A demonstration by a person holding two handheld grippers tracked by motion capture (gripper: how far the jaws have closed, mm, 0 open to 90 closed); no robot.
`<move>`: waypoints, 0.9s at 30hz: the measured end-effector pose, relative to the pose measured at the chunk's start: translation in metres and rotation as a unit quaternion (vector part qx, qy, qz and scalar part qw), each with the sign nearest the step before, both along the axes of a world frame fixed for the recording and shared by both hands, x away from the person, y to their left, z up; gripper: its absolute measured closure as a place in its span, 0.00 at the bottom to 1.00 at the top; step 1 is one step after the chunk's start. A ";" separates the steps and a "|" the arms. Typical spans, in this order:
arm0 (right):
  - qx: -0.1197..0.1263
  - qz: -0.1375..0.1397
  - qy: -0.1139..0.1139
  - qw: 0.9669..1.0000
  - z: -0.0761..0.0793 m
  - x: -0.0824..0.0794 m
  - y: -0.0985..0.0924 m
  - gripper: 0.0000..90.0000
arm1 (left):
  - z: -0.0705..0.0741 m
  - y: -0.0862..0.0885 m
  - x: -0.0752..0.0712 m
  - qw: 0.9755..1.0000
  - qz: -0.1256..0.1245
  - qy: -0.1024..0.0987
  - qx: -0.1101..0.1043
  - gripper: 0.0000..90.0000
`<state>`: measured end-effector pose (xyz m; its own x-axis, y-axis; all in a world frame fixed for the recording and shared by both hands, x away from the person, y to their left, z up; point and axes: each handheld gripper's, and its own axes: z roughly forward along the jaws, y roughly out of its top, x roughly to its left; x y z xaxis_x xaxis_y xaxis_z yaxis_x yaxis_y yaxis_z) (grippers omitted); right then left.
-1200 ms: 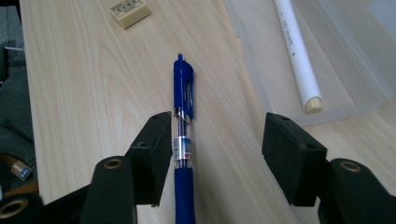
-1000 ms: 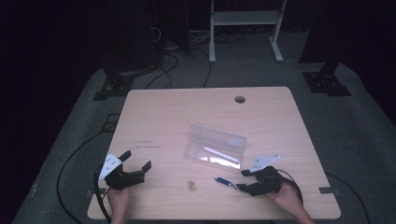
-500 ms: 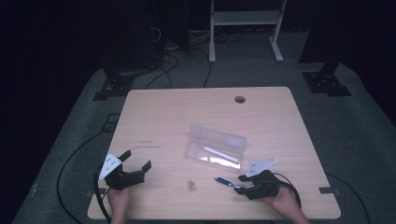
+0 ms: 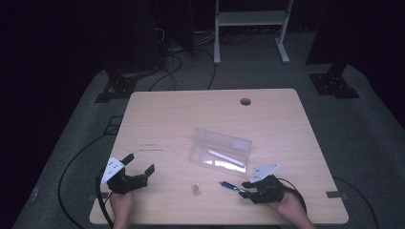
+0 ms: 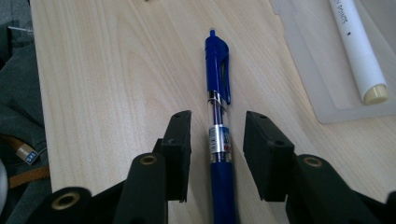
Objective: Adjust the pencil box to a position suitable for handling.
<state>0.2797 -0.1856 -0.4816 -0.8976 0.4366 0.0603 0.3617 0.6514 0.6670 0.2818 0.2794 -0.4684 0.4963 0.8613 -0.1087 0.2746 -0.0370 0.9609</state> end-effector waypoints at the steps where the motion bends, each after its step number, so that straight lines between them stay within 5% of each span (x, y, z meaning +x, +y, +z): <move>1: -0.001 0.002 0.000 1.000 0.000 0.000 0.001 0.71 | 0.000 0.000 0.000 1.000 0.001 0.000 0.000 0.01; 27: -0.025 0.009 -0.012 1.000 -0.003 -0.002 0.004 0.87 | 0.000 0.001 0.000 1.000 0.000 0.000 -0.002 0.01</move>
<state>0.2775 -0.1812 -0.4843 -0.9062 0.4226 0.0167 0.3340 0.6909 0.6412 0.2819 0.2801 -0.4689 0.4960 0.8612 -0.1111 0.2742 -0.0339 0.9611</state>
